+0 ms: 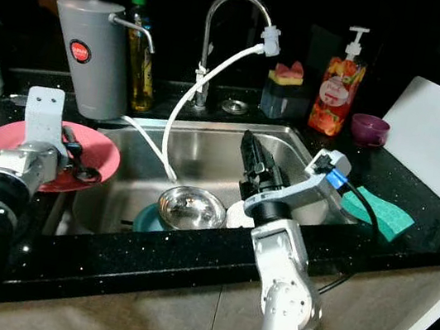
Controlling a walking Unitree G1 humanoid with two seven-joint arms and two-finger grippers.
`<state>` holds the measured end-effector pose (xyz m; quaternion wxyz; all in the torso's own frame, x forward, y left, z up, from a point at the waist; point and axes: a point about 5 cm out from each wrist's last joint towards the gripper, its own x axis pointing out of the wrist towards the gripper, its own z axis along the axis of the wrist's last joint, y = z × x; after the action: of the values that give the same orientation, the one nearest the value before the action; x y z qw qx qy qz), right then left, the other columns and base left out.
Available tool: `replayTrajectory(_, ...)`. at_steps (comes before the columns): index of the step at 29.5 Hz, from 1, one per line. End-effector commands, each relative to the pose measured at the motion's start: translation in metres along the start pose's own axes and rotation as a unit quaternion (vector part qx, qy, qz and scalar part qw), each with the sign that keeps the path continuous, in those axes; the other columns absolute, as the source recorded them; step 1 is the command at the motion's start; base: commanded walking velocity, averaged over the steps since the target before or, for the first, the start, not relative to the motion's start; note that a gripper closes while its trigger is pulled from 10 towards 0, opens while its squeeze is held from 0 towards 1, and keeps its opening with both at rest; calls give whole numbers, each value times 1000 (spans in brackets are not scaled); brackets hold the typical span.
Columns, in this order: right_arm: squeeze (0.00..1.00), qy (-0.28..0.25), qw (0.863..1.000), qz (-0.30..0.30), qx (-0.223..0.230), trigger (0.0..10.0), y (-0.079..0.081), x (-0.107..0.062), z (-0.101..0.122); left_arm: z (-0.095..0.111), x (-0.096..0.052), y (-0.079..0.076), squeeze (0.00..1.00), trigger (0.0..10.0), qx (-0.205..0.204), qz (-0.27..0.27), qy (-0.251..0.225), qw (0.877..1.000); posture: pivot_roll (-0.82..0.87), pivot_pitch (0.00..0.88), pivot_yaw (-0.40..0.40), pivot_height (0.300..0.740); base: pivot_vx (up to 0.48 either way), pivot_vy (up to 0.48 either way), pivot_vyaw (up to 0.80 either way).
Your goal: Kitchen organization
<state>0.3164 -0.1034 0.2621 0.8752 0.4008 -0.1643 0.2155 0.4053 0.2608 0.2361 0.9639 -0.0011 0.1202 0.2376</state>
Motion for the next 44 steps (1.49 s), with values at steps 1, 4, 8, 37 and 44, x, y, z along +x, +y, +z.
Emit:
replayTrajectory(1,0,0,1000,2,10,10000,2,0,0,-10,2,3,0,10000,3,12,20,1000,82,63,1,740,0,0,0)
replayTrajectory(4,0,0,1000,2,12,10000,3,0,-1,-16,3,7,0,10000,0,26,32,999,82,63,1,740,0,0,0)
replayTrajectory(8,0,0,1000,1,12,10000,3,0,-1,-23,3,11,0,10000,-15,34,46,998,82,63,1,740,0,0,0)
replayTrajectory(37,0,13,1000,6,12,10000,3,4,-2,-48,7,60,0,0,-74,145,63,985,87,61,-24,740,0,0,0)
replayTrajectory(44,0,13,1000,8,12,10000,4,5,-1,12,1,44,0,10000,-45,108,-93,989,86,59,-26,740,0,0,0)
